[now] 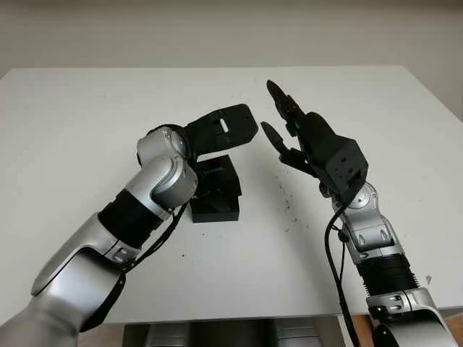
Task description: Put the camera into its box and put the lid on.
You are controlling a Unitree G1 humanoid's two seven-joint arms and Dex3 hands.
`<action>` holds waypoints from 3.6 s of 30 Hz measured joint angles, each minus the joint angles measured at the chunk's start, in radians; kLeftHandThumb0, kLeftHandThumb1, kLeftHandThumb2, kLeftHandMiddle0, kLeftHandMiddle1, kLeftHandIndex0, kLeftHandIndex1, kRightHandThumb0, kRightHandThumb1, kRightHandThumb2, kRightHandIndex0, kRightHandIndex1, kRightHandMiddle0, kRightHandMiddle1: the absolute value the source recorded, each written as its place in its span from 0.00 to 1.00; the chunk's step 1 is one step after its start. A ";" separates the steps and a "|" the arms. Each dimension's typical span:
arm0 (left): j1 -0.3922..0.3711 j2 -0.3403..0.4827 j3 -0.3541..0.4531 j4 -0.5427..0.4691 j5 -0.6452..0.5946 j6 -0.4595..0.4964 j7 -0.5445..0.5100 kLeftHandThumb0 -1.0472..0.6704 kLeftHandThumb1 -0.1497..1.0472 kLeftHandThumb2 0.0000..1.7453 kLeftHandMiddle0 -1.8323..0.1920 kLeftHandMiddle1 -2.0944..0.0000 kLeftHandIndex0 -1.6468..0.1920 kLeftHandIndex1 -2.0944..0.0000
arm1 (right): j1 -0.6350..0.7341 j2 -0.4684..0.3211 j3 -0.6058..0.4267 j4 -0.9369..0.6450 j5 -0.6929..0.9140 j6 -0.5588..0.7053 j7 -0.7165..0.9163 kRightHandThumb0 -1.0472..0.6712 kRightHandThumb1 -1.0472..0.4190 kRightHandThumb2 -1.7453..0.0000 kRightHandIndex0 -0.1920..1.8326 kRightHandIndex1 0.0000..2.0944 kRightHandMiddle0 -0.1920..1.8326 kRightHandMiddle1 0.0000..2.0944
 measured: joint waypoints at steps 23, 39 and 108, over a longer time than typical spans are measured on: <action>0.102 0.106 -0.030 -0.077 0.009 -0.377 0.048 0.44 1.00 0.25 0.85 0.00 0.99 0.10 | -0.001 0.011 -0.001 0.013 0.005 -0.009 -0.008 0.18 0.00 0.69 0.09 0.03 0.10 0.03; 0.046 0.052 -0.088 -0.119 0.031 -0.101 -0.129 0.33 1.00 0.31 0.92 0.93 1.00 0.78 | -0.002 0.012 -0.001 0.012 0.000 0.014 -0.005 0.18 0.00 0.70 0.09 0.02 0.10 0.03; 0.500 0.328 0.089 -0.833 -0.165 -0.103 -0.032 0.21 1.00 0.38 1.00 1.00 1.00 1.00 | -0.016 -0.019 -0.006 0.029 -0.021 -0.014 0.042 0.19 0.00 0.70 0.10 0.03 0.11 0.03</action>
